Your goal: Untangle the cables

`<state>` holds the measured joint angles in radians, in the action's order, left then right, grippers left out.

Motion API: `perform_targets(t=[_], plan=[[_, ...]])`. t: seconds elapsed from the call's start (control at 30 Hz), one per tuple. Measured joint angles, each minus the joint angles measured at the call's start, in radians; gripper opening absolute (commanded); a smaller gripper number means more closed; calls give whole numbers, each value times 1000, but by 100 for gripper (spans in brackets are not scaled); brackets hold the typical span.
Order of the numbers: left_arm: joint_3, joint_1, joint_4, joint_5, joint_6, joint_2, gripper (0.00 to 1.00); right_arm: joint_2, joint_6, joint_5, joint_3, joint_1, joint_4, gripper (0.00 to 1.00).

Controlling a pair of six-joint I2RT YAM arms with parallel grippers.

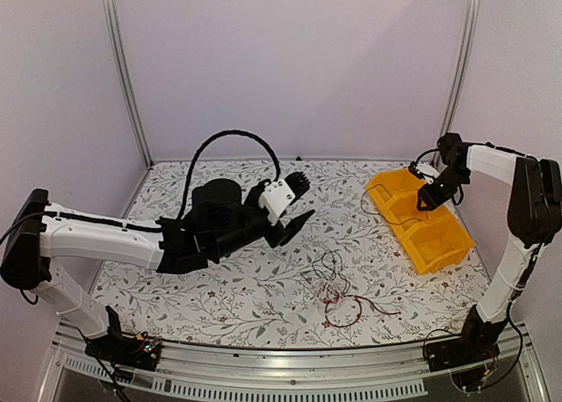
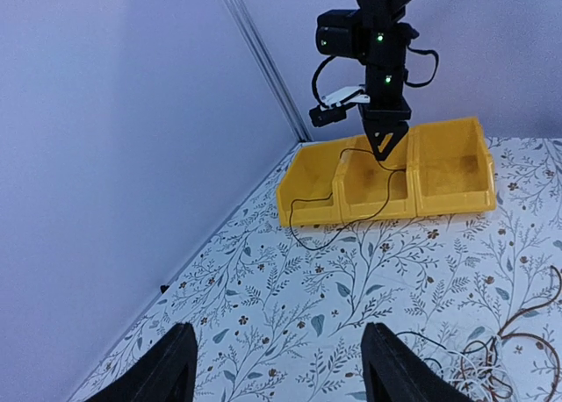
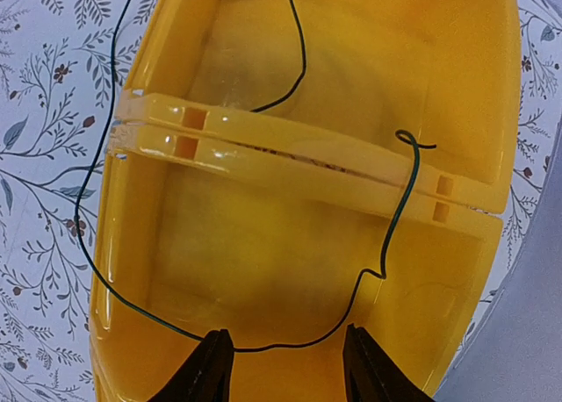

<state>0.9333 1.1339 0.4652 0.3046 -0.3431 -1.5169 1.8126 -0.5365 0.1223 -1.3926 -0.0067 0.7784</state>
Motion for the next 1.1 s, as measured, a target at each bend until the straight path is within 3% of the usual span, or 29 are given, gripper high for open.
perform_targets(t=[0.37,0.63,1.1], plan=[[0,8,-3,0,-5,-10,66,-2,-30,26,25,8,4,44],[0,10,-8,0,-5,-10,66,-7,-227,63,25,144,97,44],[0,12,-15,0,-6,-21,66,81,-419,-208,-71,215,168,42]])
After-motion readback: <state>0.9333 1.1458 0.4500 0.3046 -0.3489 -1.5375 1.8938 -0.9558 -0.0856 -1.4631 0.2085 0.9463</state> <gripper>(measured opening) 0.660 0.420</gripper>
